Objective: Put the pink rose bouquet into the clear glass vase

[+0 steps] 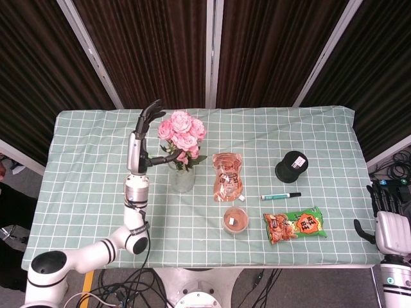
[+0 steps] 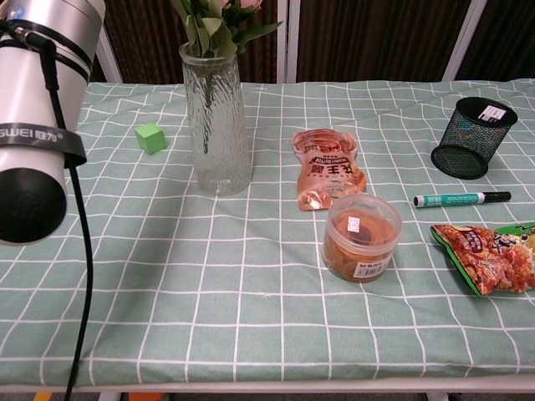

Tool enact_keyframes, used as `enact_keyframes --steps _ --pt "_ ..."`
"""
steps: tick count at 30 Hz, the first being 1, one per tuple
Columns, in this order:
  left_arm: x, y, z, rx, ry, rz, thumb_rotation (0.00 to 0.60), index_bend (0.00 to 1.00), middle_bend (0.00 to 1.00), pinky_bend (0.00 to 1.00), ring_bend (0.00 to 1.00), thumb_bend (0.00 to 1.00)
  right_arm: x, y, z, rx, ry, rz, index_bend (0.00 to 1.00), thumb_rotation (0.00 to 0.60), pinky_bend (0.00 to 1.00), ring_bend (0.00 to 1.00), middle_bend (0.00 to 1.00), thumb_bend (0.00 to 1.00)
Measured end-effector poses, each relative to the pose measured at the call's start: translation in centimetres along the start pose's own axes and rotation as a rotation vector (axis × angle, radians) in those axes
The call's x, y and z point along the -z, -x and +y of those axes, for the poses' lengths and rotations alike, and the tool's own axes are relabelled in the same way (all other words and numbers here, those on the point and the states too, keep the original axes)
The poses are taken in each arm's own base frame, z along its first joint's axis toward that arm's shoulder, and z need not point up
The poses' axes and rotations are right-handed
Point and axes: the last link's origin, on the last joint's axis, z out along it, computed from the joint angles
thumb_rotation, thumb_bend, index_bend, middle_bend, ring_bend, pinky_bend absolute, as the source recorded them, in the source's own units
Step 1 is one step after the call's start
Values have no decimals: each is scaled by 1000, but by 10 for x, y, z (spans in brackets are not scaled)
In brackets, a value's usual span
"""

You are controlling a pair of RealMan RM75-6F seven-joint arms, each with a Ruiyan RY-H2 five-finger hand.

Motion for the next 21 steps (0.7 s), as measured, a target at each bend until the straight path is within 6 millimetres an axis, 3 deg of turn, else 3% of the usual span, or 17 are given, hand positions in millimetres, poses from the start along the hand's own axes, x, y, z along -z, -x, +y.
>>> enact_keyframes --steps 5,9,17,21 --pt "-4 -14 5 -28 20 26 600 137 114 234 154 0 0 -2 -1 -1 -3 5 0 600 0 0 0 247" --pt "-8 -37 6 -93 34 56 600 137 114 235 154 0 1 -3 -1 -2 -6 10 0 600 0 0 0 247" --pt "7 -117 0 -373 -12 101 600 162 126 232 154 61 4 -7 -2 2 -17 35 0 600 0 0 0 247" --pt "21 -143 -3 -547 -81 71 600 186 131 201 149 62 4 -5 -1 1 -11 29 0 600 0 0 0 247"
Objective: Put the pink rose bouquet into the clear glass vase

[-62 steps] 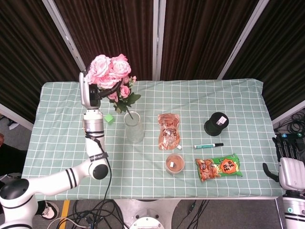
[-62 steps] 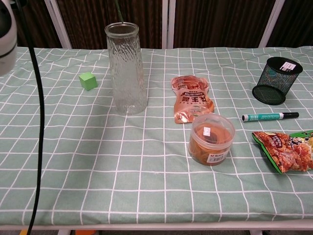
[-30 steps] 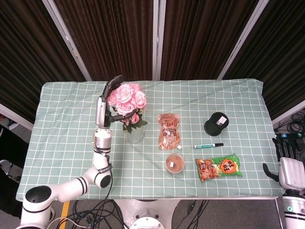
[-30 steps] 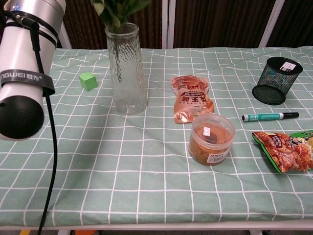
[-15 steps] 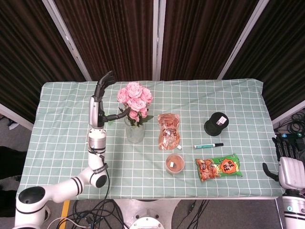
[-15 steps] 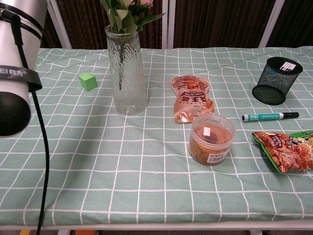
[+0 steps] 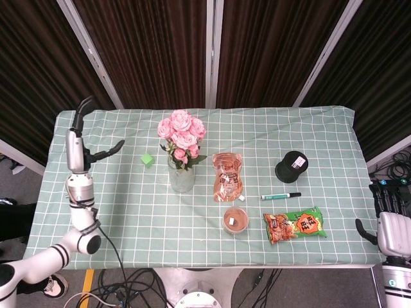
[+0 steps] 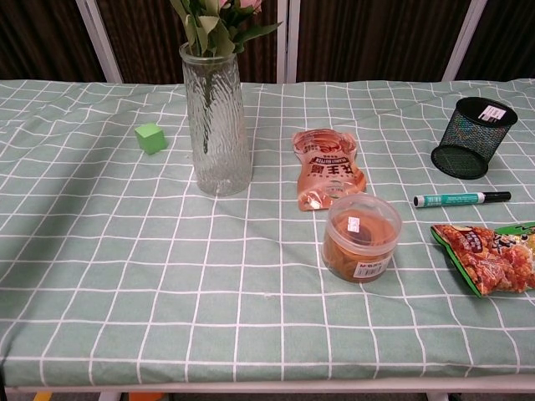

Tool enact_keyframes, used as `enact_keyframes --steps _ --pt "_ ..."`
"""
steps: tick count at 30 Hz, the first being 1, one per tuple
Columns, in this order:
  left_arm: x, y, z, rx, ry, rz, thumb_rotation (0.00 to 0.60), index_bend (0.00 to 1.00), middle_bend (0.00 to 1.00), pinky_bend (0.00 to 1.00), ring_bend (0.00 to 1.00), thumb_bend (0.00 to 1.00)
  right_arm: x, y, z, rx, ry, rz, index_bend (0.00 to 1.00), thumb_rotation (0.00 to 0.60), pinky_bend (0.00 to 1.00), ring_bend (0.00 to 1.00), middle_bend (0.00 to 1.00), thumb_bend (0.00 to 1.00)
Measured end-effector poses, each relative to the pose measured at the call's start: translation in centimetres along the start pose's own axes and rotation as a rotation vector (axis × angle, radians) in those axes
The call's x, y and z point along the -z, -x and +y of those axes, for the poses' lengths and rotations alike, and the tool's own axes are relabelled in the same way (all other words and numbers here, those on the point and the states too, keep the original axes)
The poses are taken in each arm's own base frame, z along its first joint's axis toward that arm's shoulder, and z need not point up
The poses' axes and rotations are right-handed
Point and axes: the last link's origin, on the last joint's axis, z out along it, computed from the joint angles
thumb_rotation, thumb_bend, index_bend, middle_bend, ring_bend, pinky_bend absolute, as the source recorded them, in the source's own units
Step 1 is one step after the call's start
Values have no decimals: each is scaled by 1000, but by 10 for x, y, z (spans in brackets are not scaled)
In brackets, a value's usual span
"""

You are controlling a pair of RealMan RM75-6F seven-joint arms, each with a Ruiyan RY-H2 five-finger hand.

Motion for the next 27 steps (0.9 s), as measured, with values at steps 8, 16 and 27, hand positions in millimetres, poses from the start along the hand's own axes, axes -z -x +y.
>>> enact_keyframes --steps 8,16,27 --pt "50 -49 -24 -443 -88 -185 600 174 123 161 103 9 0 1 -2 3 -6 0 0 600 0 0 0 247" --pt "117 -80 -24 -679 -200 -402 595 173 84 147 59 0 2 6 -11 -6 -30 -12 0 600 0 0 0 247" --pt "187 -115 -12 -763 -318 -457 600 164 83 147 58 0 7 18 -21 12 -70 -34 0 600 0 0 0 247"
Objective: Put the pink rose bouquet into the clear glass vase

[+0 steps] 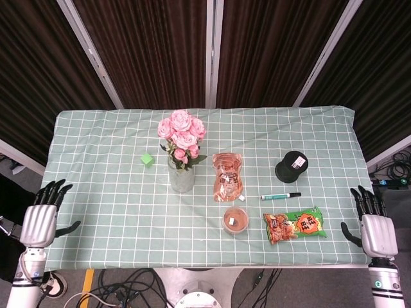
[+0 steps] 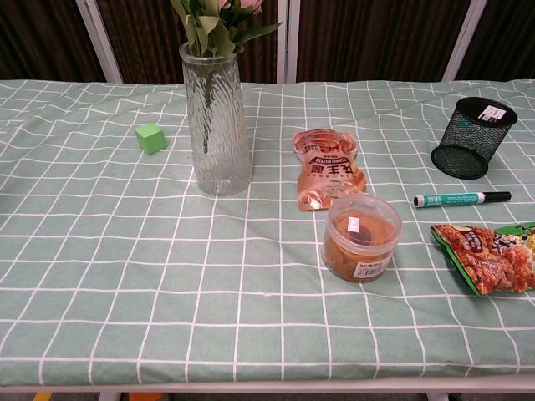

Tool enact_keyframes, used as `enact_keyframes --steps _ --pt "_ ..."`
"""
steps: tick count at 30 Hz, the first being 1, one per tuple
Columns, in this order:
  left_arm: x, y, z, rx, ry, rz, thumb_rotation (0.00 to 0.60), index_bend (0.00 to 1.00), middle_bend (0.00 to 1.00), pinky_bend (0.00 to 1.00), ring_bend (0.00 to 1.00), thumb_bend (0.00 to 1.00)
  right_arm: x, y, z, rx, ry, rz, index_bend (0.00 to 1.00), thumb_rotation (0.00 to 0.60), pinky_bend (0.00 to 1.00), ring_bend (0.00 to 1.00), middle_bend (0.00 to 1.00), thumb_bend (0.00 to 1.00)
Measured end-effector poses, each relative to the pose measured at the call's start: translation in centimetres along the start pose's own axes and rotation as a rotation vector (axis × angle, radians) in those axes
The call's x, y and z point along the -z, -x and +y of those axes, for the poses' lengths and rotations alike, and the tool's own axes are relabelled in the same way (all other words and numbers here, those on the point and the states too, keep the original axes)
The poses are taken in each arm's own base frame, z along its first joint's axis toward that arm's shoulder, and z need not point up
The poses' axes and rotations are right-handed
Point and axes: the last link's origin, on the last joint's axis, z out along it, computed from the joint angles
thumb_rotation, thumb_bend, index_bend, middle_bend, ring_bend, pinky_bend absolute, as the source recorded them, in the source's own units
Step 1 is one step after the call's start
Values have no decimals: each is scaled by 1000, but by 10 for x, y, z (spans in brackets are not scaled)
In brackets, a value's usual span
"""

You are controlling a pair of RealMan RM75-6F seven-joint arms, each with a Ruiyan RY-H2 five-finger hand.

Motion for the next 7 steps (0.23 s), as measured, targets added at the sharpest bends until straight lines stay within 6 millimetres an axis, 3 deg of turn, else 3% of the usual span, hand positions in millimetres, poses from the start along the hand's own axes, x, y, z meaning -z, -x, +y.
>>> enact_keyframes --steps 7 --pt "12 0 -4 37 -13 -7 600 164 83 148 58 0 -1 0 -3 10 -14 -5 0 600 0 0 0 247"
